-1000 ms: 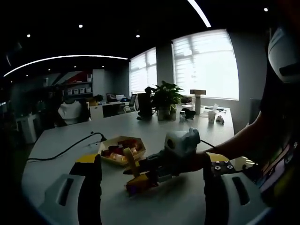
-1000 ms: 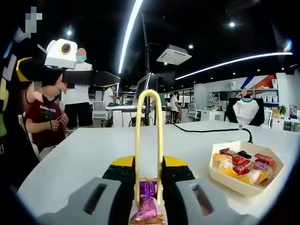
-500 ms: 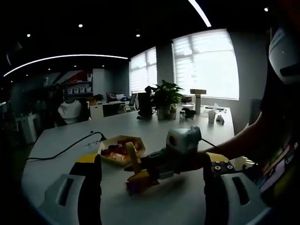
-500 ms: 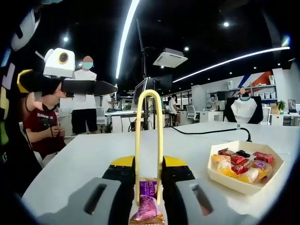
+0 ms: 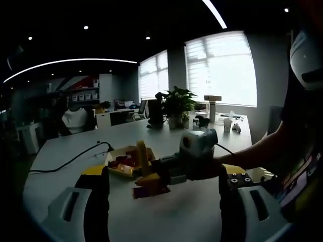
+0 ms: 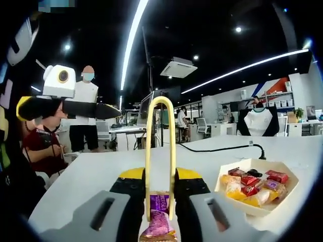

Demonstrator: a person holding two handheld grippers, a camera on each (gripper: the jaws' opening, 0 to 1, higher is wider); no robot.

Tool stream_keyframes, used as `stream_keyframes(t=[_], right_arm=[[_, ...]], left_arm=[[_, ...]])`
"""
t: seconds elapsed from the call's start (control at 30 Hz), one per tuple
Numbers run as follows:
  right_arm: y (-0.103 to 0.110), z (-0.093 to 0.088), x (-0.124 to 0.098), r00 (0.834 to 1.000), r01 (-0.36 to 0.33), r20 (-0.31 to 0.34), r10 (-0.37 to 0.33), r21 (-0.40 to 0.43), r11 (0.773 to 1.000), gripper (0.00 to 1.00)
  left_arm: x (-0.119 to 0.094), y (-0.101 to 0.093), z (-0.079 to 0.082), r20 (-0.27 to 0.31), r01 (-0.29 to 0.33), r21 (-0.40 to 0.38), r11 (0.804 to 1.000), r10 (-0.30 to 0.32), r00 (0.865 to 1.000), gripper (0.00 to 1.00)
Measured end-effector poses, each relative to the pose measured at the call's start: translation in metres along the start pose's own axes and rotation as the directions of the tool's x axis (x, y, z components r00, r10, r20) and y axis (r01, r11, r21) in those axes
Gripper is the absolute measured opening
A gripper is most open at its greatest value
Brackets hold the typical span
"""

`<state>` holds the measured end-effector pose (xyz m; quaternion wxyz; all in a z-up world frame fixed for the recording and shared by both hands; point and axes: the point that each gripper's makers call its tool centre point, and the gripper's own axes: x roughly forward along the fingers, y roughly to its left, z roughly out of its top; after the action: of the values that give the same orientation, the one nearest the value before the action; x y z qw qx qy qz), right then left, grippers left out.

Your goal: Place the target food into the container with the food tongs after gripping and lifting it, then release it inside without dropping or visibly crushing the food.

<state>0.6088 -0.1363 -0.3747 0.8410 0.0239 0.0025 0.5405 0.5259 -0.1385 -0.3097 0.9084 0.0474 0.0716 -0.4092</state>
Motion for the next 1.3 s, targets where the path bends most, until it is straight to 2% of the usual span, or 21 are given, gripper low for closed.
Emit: stream_keyframes(t=[0.03, 0.07, 0.13, 0.37, 0.47, 0.63, 0.73, 0.77, 0.87, 0.93, 1.07, 1.3], right_arm=[[-0.001, 0.008, -0.001, 0.999, -0.001, 0.036, -0.002, 0.065, 0.998, 0.16], [-0.003, 0.013, -0.002, 0.998, 0.000, 0.056, -0.003, 0.055, 0.998, 0.16], [-0.008, 0.016, -0.003, 0.999, 0.010, 0.038, -0.010, 0.016, 1.000, 0.17], [-0.019, 0.029, -0.005, 0.998, 0.024, 0.050, -0.024, 0.007, 1.000, 0.17], [-0.026, 0.039, -0.006, 0.995, 0.034, 0.092, -0.037, 0.025, 0.999, 0.17], [-0.043, 0.048, -0.004, 0.996, 0.062, 0.069, -0.061, -0.007, 0.998, 0.17], [-0.051, 0.056, -0.006, 0.994, 0.075, 0.076, -0.073, -0.029, 0.997, 0.17], [-0.055, 0.064, -0.007, 0.992, 0.086, 0.100, -0.079, -0.069, 0.994, 0.17], [-0.058, 0.071, -0.008, 0.992, 0.077, 0.105, -0.070, -0.063, 0.995, 0.17], [-0.068, 0.072, -0.006, 0.993, 0.090, 0.085, -0.083, -0.074, 0.993, 0.17], [-0.083, 0.078, -0.005, 0.991, 0.099, 0.096, -0.094, -0.052, 0.994, 0.17], [-0.113, 0.081, 0.000, 0.990, 0.123, 0.074, -0.117, -0.082, 0.989, 0.17]], left_arm=[[0.000, 0.000, 0.000, 0.001, 0.000, -0.001, 1.000, 0.000, 1.000, 0.95], [0.000, 0.000, 0.000, 0.001, -0.002, -0.002, 1.000, 0.002, 1.000, 0.95], [-0.001, 0.000, 0.000, 0.004, -0.004, -0.003, 1.000, 0.004, 1.000, 0.95], [0.001, 0.000, -0.002, 0.003, -0.004, -0.008, 1.000, 0.004, 1.000, 0.95], [0.002, 0.000, -0.002, 0.004, -0.004, -0.015, 1.000, 0.004, 1.000, 0.95], [0.004, -0.002, 0.004, 0.014, 0.004, -0.011, 1.000, -0.004, 1.000, 0.95], [0.006, -0.004, 0.007, 0.020, 0.020, -0.001, 1.000, -0.020, 1.000, 0.94], [0.007, -0.004, 0.007, 0.022, 0.022, -0.003, 1.000, -0.022, 1.000, 0.94], [0.008, -0.004, 0.009, 0.033, 0.027, -0.017, 1.000, -0.026, 0.999, 0.94], [0.008, -0.005, 0.010, 0.035, 0.030, -0.015, 0.999, -0.030, 0.999, 0.94], [0.008, -0.008, 0.009, 0.033, 0.039, -0.007, 0.999, -0.039, 0.999, 0.94], [0.005, -0.007, 0.004, 0.017, 0.031, -0.015, 0.999, -0.030, 0.999, 0.94]])
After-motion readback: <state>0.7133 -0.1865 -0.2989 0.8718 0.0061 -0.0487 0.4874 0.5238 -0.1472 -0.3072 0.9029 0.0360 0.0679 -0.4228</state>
